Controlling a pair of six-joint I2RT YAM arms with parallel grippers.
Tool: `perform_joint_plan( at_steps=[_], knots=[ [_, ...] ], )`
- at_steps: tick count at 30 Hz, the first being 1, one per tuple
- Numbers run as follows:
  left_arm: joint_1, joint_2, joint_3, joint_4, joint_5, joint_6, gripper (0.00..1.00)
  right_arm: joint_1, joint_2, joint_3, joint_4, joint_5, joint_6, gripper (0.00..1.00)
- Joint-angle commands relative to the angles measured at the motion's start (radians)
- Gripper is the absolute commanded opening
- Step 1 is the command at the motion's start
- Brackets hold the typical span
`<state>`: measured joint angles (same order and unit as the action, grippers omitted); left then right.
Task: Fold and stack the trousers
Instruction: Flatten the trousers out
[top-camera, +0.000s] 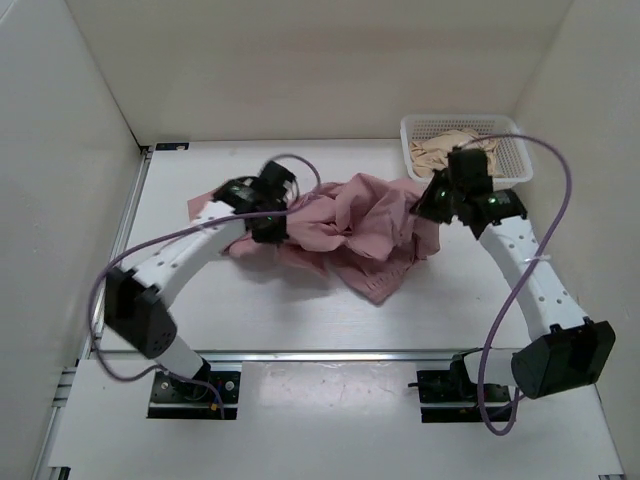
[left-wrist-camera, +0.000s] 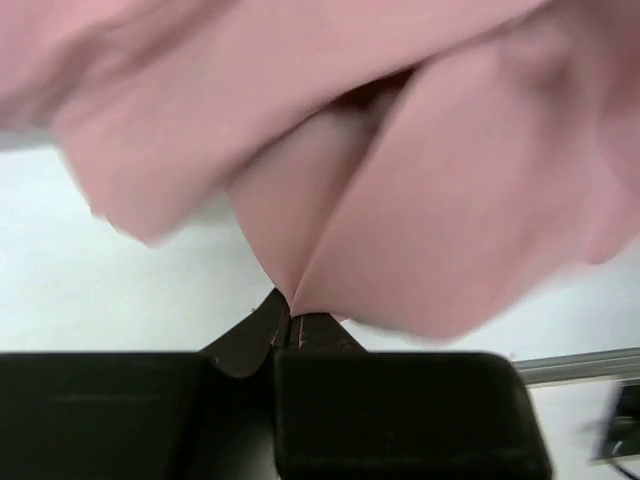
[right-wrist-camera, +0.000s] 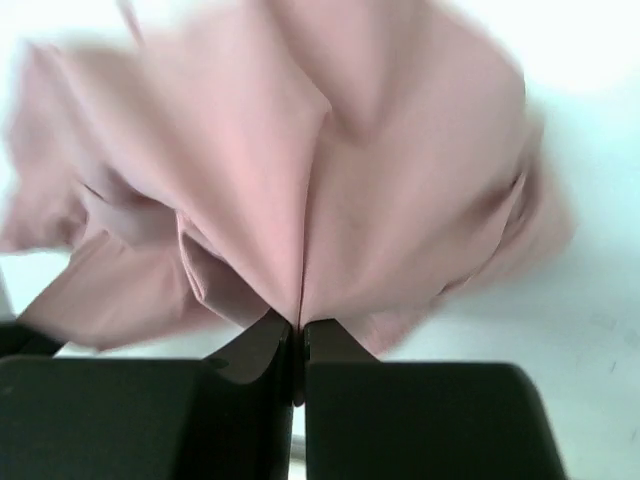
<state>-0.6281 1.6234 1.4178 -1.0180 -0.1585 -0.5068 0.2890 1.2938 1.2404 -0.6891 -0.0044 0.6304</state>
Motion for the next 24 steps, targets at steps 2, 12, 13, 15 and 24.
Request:
perform_joint_plan(
  at_steps=[2,12,13,15,24],
  knots=[
    [0.071,-0.244,0.162,-0.197,-0.061,0.054,0.1,-0.085,0.085,0.272,-0.043,0.035,-0.104,0.0],
    [0.18,-0.361,0.214,-0.269,-0.054,0.054,0.1,-0.062,0.483,0.768,-0.153,-0.16,-0.195,0.81],
    [0.18,-0.361,0.214,-0.269,-0.065,0.054,0.1,-0.053,0.426,0.684,-0.13,-0.11,-0.18,0.81],
    [0.215,-0.336,0.204,-0.269,-0.084,0.054,0.1,-0.042,0.224,0.376,-0.029,-0.095,-0.123,0.82],
    [0.332,-0.298,0.251,-0.249,-0.139,0.054,0.1,-0.068,-0.246,-0.391,0.02,-0.163,0.107,0.18]
  ],
)
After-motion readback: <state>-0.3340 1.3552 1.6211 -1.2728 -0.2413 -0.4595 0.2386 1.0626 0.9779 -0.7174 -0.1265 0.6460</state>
